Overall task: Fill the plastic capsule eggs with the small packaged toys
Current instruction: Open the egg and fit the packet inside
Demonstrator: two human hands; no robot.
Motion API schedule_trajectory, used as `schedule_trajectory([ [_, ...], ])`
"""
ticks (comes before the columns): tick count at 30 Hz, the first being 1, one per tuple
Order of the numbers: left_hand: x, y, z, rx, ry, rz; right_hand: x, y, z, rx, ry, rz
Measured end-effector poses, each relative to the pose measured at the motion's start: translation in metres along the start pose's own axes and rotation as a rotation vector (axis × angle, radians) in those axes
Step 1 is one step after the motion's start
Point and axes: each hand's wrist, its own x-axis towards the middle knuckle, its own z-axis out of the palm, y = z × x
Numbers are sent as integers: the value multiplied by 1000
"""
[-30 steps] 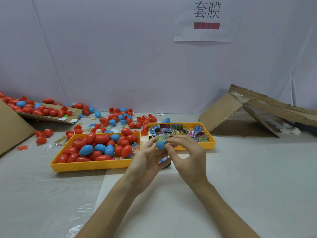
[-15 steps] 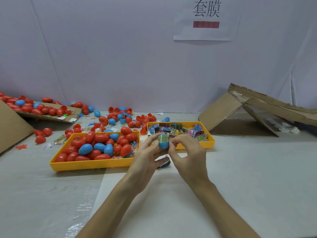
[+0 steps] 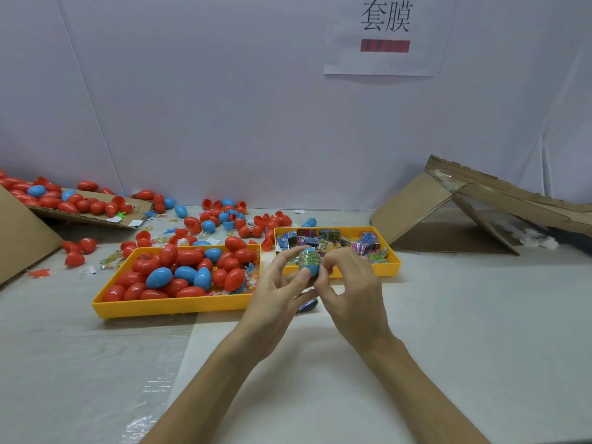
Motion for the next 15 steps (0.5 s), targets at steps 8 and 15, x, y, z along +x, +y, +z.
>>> schedule_trajectory([
  [8, 0, -1, 4, 13, 42, 22, 0, 0, 1, 33, -17, 2],
  [15, 2, 2, 0, -43, 49, -46, 2, -4, 3, 328, -71, 236],
])
